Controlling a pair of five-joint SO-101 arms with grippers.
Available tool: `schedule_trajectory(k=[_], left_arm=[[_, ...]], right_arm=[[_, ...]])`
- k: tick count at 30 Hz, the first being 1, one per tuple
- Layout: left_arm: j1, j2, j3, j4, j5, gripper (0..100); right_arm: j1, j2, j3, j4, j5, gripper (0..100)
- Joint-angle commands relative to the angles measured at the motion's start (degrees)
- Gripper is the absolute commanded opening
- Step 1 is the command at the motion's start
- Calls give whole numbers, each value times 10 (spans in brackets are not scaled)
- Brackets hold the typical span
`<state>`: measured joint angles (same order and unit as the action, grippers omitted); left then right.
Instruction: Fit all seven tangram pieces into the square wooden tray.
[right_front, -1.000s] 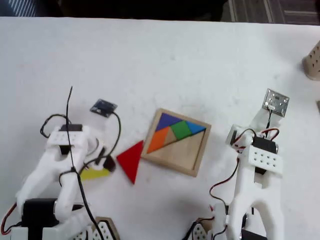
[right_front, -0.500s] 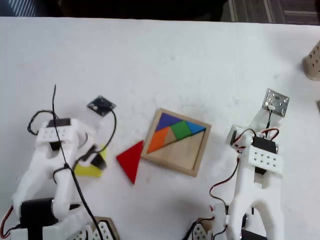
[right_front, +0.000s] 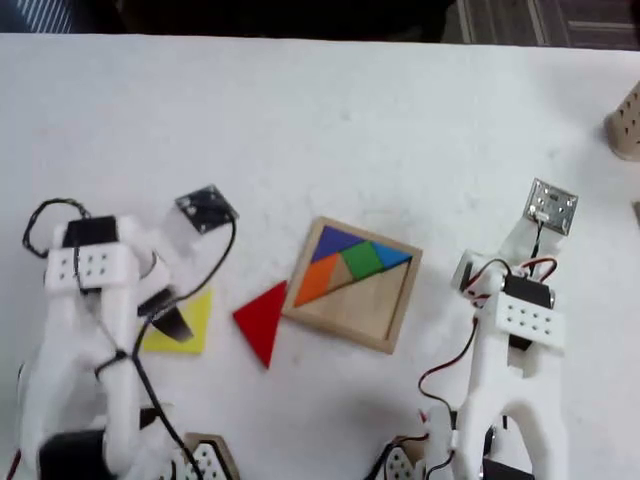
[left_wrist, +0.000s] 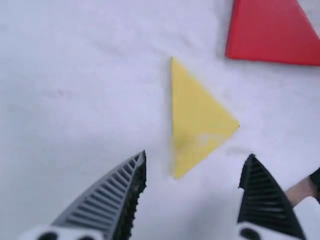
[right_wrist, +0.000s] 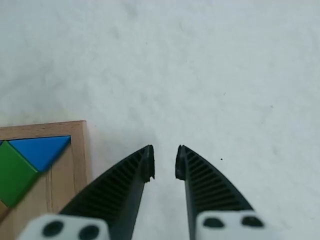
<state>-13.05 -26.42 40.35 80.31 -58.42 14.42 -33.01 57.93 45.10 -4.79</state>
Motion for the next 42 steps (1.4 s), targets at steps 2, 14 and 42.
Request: schedule_trajectory(k=[2,14,42], left_arm=[[20,-98,70,-24,-9,308],[85,-146,214,-98,-9,404],[35,-145,315,-342,-44,404]], right_arm=[[-7,-13,-3,-20,7,82],[-7,-13,-2,-20,7,83],[-19,-13,-1,-20,7,83]])
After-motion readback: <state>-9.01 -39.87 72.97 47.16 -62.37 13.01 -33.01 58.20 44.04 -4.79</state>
